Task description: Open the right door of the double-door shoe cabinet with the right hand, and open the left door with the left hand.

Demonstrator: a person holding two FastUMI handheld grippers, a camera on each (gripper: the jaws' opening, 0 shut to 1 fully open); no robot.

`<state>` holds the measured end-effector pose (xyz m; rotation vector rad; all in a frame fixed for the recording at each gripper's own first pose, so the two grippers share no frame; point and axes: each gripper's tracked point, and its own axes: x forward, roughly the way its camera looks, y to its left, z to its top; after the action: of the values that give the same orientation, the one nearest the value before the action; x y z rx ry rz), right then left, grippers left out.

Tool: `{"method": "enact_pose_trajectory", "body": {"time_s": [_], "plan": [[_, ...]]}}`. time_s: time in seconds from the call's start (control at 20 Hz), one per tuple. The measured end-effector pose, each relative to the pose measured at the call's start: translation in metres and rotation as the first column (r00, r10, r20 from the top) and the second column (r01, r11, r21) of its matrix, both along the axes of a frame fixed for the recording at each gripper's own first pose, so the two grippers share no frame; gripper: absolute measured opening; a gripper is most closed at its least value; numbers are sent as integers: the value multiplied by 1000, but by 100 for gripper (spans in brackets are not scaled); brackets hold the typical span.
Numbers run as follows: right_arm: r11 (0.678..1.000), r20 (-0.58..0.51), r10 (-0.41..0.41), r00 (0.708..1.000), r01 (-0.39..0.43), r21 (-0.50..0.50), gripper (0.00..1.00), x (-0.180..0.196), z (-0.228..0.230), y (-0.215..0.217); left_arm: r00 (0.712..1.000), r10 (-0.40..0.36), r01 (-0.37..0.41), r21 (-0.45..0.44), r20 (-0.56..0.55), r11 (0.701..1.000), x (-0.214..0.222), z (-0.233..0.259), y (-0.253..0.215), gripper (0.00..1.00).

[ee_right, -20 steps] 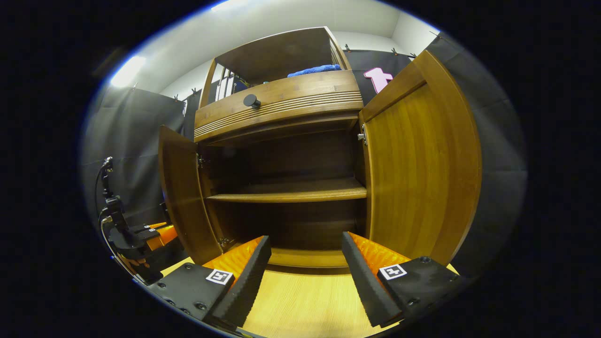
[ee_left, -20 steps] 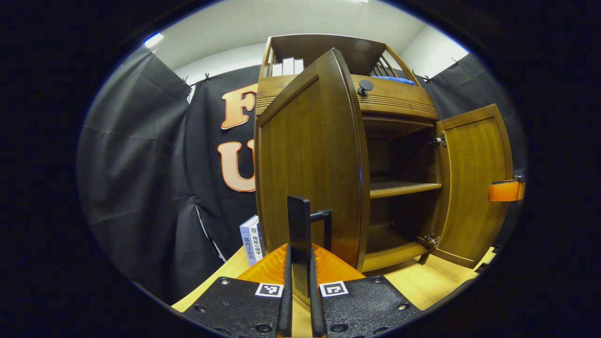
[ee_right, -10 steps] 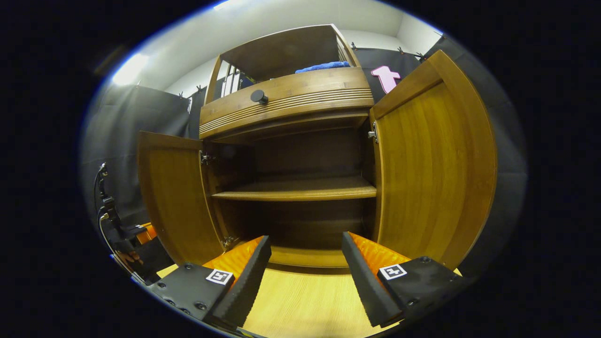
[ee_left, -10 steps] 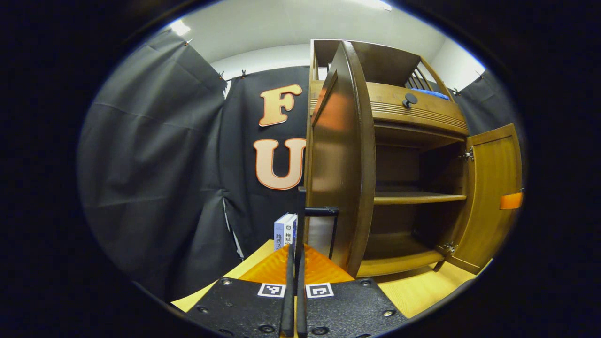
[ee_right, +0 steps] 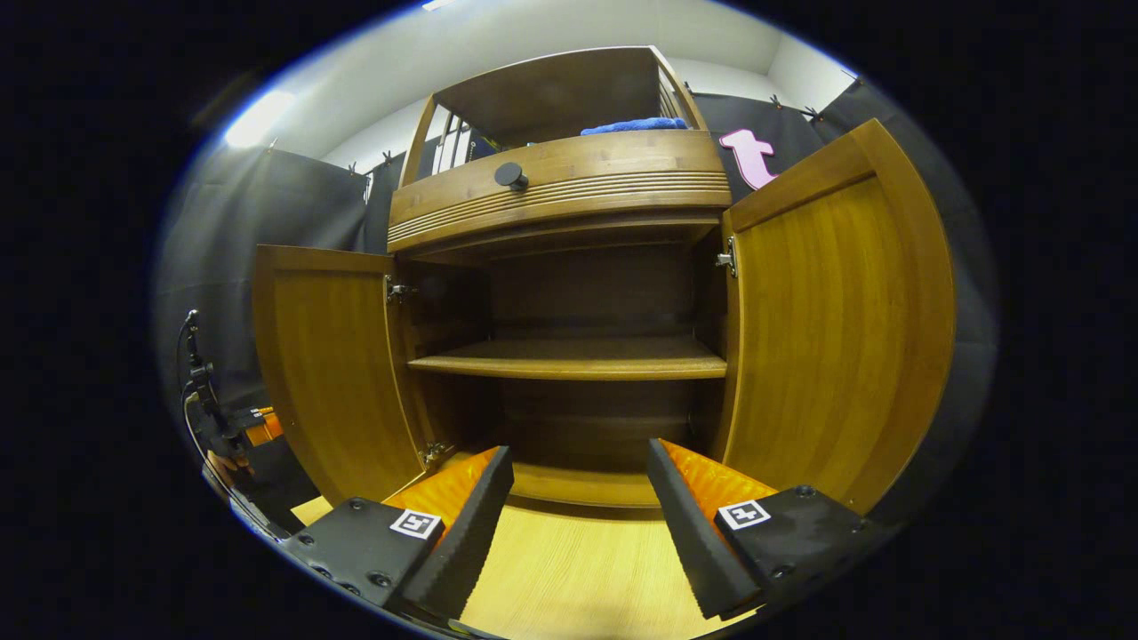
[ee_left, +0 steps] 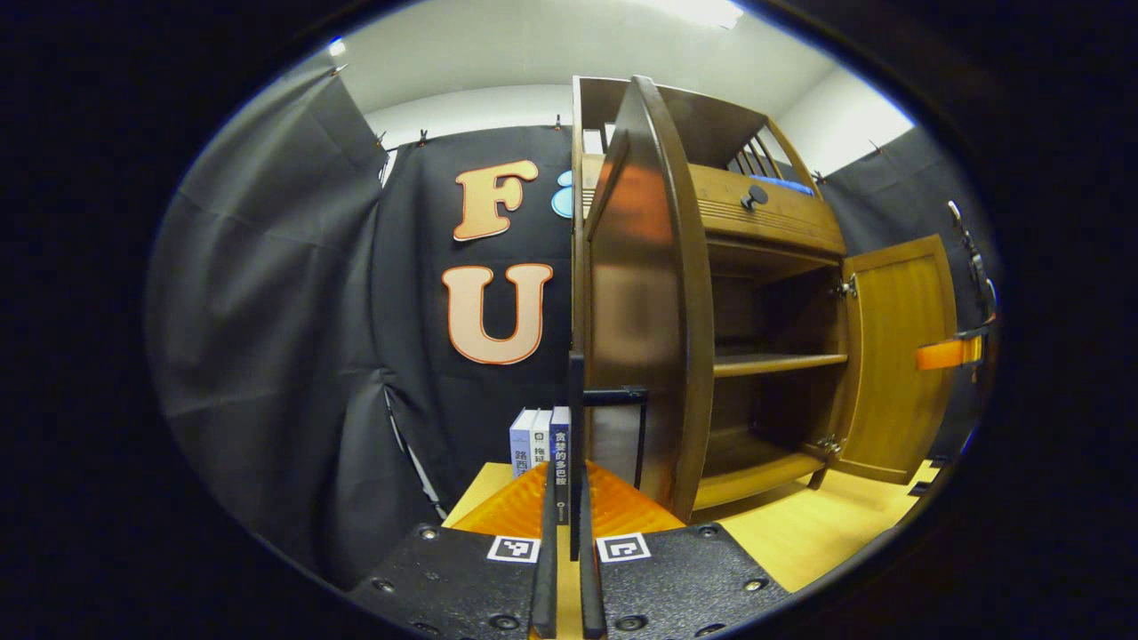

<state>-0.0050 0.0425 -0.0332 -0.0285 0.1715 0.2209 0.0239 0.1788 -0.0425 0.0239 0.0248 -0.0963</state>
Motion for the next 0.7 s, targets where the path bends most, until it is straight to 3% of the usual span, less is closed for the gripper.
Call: {"method": "enact_pose_trajectory", "body": {"time_s": [0.2,0.5,0.55,0.6,0.65,0.7], "plan": [[1000,12,-4,1000,4,-7,98,-5,6,9,999,-36,35,-51,-29,998,-5,-10,5,10],[1000,13,8,1000,-9,26,98,4,10,15,990,107,-107,7,-92,994,-59,-21,20,5],[1000,21,13,1000,-13,20,98,7,12,14,988,130,-129,9,-89,992,-70,-17,18,12],[1000,26,17,1000,-17,12,98,12,14,13,987,144,-144,5,-77,990,-77,-11,12,5],[1000,30,22,999,-22,8,93,16,16,12,988,145,-146,-10,-58,989,-85,-1,0,5],[999,40,32,999,-32,13,98,21,18,14,991,124,-125,-25,-49,992,-92,4,-18,5]]}}
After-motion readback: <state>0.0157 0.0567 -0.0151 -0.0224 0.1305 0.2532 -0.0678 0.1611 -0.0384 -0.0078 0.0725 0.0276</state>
